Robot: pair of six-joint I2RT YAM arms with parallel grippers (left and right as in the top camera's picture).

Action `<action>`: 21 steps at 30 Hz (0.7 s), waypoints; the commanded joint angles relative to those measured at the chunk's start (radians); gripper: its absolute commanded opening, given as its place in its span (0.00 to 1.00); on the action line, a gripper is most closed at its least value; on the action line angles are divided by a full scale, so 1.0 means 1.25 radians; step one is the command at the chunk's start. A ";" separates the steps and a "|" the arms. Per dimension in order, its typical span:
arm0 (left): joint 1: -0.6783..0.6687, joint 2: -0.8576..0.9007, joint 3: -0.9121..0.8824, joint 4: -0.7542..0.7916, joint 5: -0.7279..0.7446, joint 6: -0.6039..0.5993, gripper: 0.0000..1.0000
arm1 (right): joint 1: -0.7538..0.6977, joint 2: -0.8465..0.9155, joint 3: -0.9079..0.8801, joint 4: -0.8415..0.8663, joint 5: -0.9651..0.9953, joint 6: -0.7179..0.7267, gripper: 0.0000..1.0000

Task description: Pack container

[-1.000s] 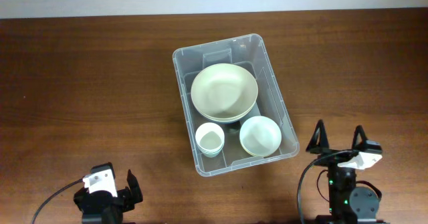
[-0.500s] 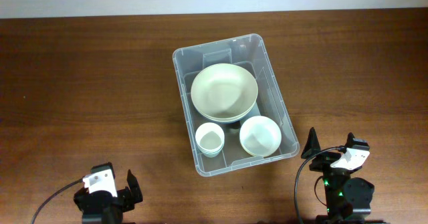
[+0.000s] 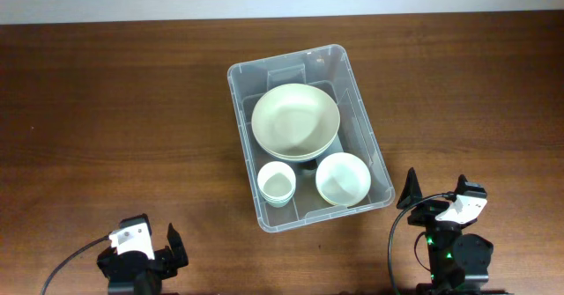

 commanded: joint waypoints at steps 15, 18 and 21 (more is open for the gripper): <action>0.002 -0.005 -0.016 0.409 0.005 0.011 1.00 | -0.006 -0.008 -0.004 -0.004 0.001 -0.009 0.99; 0.002 -0.005 -0.073 0.617 0.100 0.011 1.00 | -0.006 -0.008 -0.004 -0.004 0.001 -0.009 0.99; 0.002 -0.005 -0.150 0.775 0.194 0.011 1.00 | -0.006 -0.008 -0.004 -0.004 0.001 -0.009 0.99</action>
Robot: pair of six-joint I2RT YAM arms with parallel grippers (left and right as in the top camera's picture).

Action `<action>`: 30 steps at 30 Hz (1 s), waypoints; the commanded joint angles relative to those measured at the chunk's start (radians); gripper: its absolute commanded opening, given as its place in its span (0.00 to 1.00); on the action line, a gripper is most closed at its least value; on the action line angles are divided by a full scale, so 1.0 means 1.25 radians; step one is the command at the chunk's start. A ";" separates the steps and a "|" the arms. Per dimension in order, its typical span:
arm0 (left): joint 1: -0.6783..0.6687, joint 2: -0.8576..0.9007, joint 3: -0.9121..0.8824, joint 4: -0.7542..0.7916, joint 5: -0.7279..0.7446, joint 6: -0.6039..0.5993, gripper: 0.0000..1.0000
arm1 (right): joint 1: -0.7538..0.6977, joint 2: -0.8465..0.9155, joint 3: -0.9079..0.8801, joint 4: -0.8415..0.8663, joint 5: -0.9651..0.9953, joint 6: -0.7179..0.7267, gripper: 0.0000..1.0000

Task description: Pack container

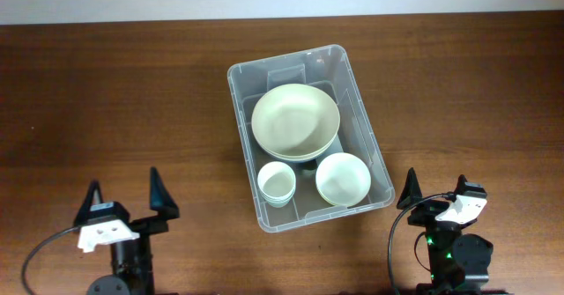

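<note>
A clear plastic container (381, 167) sits at the table's middle, slightly turned. Inside it lie a large pale green bowl (295, 121) at the far end, a small cup (276, 183) at the near left and a medium bowl (343, 178) at the near right. My left gripper (126, 198) is at the near left of the table, well apart from the container, open with its dark fingers (159, 195) spread wide and nothing between them. Just beyond the container's near right corner, my right gripper (434, 191) is open and holds nothing.
The brown wooden table (106, 92) runs wide on both sides of the container. A pale wall edge lines the far side. Cables trail from both arm bases at the near edge.
My left gripper was low and drawn in at the near left edge. It now sits further left, pointing toward the far side with its fingers spread wide. The right arm and the container's contents are unchanged.
</note>
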 commanded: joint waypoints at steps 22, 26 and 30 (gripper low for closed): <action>0.002 -0.001 -0.238 0.062 0.168 0.094 1.00 | -0.006 -0.008 -0.005 -0.004 0.001 -0.009 0.99; 0.002 -0.001 -0.238 0.062 0.168 0.094 1.00 | -0.006 -0.008 -0.005 -0.004 0.001 -0.009 0.99; 0.002 -0.001 -0.238 0.062 0.168 0.094 1.00 | -0.006 -0.008 -0.005 -0.004 0.001 -0.009 0.99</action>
